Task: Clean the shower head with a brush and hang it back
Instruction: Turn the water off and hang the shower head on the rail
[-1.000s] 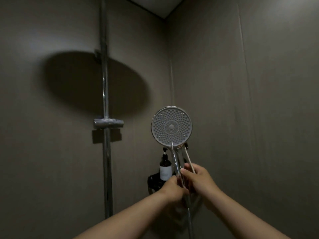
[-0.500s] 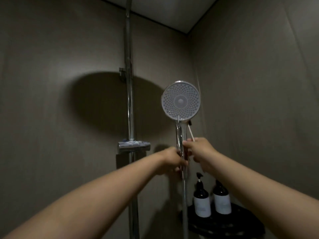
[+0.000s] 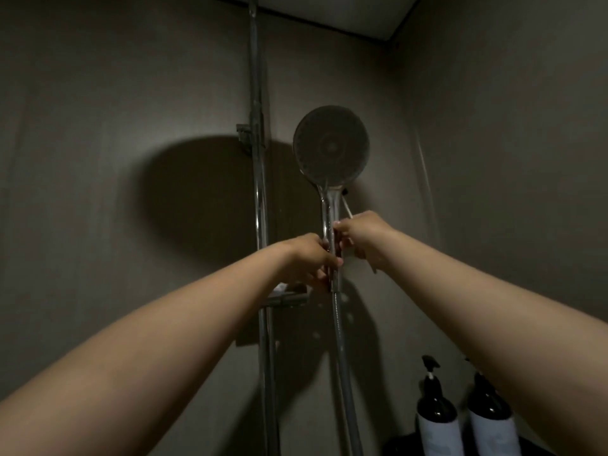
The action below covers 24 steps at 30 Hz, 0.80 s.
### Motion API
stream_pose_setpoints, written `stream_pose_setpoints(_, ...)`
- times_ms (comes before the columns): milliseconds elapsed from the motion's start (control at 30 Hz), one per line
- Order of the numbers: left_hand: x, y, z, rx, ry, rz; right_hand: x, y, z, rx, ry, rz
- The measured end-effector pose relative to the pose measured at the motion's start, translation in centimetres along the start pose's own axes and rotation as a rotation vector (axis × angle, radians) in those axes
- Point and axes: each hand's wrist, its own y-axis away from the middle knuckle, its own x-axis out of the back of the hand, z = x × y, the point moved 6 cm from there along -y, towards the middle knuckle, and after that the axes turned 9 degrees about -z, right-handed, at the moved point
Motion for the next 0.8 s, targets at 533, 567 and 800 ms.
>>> stream_pose_setpoints(533,4.5,0.5,-0.7,0.106,-0.063,0.227,-3.7,-5.8,-1.3,0.075,-0.077,-0.117)
stream_pose_setpoints(567,4.4,0.5,-0.8,0.106,-0.079,0.24,-3.8,-6.0,-1.2,0.073,-0.071,-0.127)
stream_pose_setpoints(800,6.2,-0.8,0.2,0.031,-0.093,0.268,-4.1,-6.8,-3.0,0.112,-0.105,-0.164)
